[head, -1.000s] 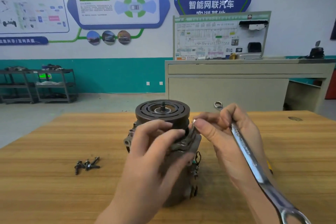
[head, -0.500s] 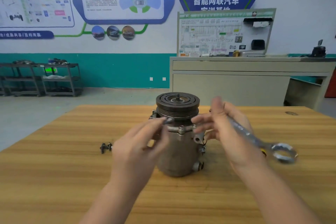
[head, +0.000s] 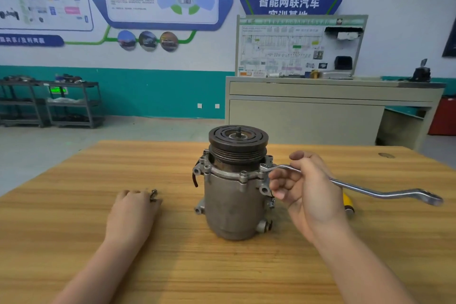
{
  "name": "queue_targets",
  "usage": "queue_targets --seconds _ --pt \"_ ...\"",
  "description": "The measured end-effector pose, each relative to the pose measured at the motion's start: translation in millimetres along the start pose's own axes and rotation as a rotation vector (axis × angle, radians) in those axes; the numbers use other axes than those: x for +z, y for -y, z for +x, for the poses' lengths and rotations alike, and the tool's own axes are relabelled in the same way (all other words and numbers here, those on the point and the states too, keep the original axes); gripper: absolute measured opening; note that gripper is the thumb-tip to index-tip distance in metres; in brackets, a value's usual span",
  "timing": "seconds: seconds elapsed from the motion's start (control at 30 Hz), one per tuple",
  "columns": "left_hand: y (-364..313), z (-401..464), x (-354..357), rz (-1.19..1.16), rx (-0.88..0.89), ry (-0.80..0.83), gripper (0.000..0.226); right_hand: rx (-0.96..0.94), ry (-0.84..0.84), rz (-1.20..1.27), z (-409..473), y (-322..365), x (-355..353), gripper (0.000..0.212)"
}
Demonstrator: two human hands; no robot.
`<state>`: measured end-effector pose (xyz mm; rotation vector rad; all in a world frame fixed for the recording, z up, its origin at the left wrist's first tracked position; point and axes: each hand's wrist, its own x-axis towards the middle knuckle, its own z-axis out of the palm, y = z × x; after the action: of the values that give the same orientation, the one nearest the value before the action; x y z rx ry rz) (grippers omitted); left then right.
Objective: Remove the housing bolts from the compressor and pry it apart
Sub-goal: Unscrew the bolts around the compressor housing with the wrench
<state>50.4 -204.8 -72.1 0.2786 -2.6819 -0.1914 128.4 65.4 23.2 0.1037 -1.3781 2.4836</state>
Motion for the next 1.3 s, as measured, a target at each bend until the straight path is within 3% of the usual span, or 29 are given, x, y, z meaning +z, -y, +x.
queue_targets --seconds 0.1,0.2,0.3,0.43,0.53,0.63,0.77,0.87,0.97,1.07,1.2,1.3 --pt "-31.9 -10.1 -17.7 -0.532 0.086 -0.164 0.058 -0.056 -0.060 -0.083 -4.3 -4.1 9.3 0.023" --pt "-79.3 -27.2 -34.2 -1.143 0.159 -0.044 0.089 -0.151 -0.147 -0.262 -11.1 -12.8 21.7 0.022" --pt "-114.4 -40.9 -30.8 -1.195 0.227 -0.057 0.126 -0.307 -0.292 -0.482 -17.9 -23.6 35.7 0.022" --pt "-134.8 -44.6 -23.5 -1.143 0.089 -0.188 0.134 -0.393 -0.408 -0.467 -21.9 -32.4 30.8 0.018" --pt "-136.3 -46.4 -15.9 -1.176 0.071 -0.236 0.131 -0.231 -0.308 -0.312 -21.5 -24.9 12.1 0.018" --pt "-130.9 -45.9 -7.4 -1.248 0.091 -0.223 0.126 0.069 -0.113 -0.083 -0.8 -1.4 -14.6 0.023" --pt "-123.1 -41.8 1.4 -1.328 0.084 -0.166 0.126 0.478 0.091 -0.062 48.3 25.6 -33.3 0.012" --pt "-119.2 -37.2 5.7 -1.323 0.118 -0.147 0.123 0.605 0.199 -0.050 73.9 25.4 -27.2 0.013" --pt "-116.6 -34.7 6.6 -1.386 0.156 -0.115 0.116 0.428 0.233 -0.026 80.3 20.4 -19.1 0.022" --pt "-117.3 -34.5 5.5 -1.470 0.179 -0.106 0.104 -0.054 0.136 -0.043 65.8 19.3 -21.2 0.033" --pt "-118.9 -35.7 4.9 -1.469 0.158 -0.130 0.092 -0.563 -0.031 -0.476 27.7 7.8 -18.6 0.043" --pt "-121.2 -40.8 2.8 -1.381 0.098 -0.219 0.089 -0.696 -0.084 -0.613 11.0 -8.4 -15.0 0.038"
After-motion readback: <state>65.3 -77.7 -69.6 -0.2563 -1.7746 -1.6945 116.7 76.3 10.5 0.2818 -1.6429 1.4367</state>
